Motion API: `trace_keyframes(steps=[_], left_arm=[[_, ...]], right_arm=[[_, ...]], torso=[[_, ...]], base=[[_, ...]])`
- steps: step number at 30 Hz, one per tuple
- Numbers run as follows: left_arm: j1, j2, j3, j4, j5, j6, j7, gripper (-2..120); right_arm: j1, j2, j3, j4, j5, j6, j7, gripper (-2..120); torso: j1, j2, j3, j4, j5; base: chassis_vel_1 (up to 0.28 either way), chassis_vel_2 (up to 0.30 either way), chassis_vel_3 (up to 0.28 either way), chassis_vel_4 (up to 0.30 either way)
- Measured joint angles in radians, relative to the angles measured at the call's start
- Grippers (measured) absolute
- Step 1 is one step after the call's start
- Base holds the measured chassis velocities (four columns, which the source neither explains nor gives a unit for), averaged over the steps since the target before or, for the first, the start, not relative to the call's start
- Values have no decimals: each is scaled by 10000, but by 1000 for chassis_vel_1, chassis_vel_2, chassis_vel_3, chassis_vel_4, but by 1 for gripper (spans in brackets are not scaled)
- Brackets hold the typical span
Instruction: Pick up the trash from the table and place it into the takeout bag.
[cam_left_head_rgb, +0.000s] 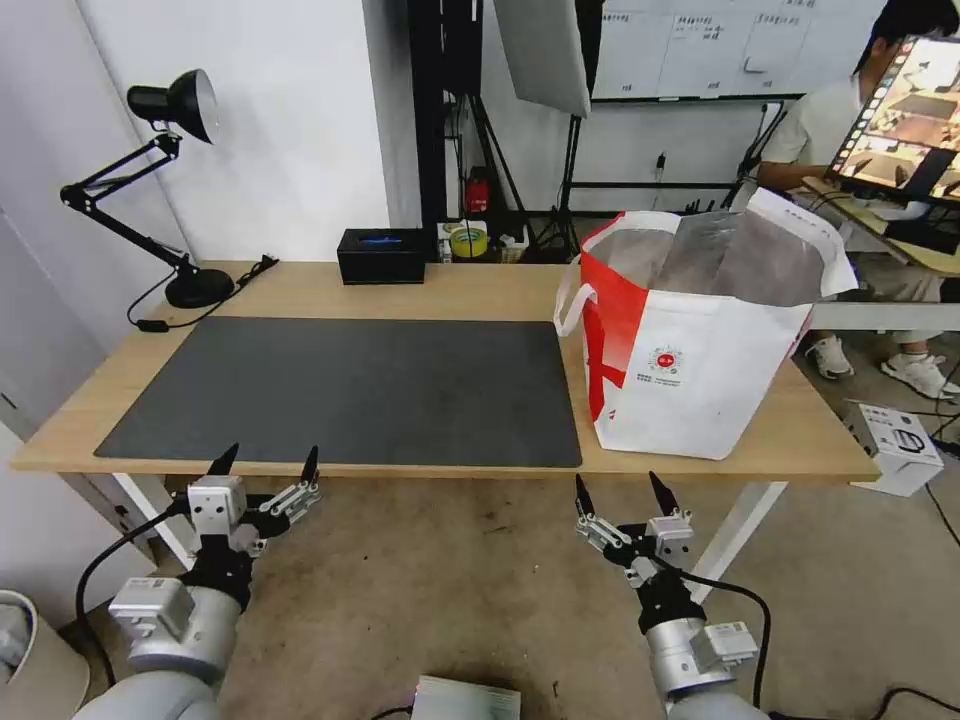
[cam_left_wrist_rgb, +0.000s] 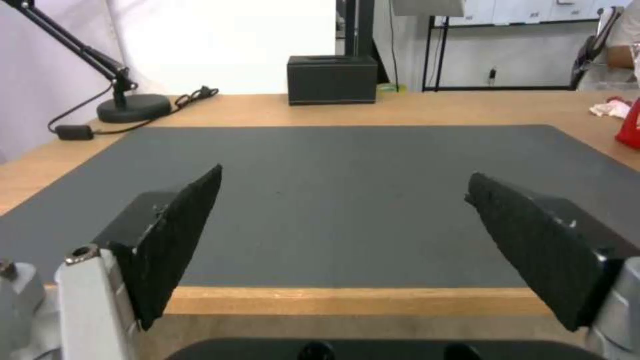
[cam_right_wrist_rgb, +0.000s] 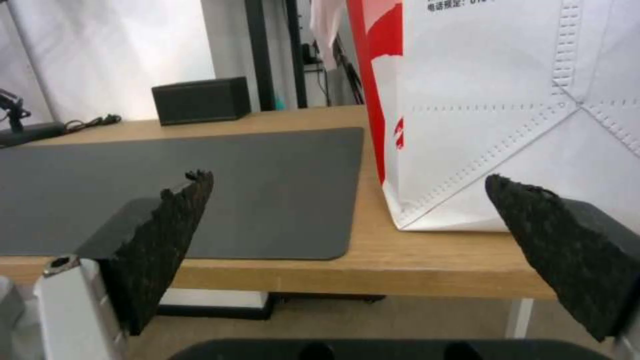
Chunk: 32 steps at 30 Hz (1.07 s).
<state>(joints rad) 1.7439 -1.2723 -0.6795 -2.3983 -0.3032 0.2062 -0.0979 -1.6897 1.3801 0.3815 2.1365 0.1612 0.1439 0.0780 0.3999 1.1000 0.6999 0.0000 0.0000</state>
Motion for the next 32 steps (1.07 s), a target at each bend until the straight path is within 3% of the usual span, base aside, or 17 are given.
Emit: trace_keyframes(steps=[32], left_arm=[[-133,81,154,89,86,-147,80,100]], right_arm=[[0,0,0,0,0,0,0,100]], torso=[[0,-1,0,0,-1]], base=[[0,0,0,0]])
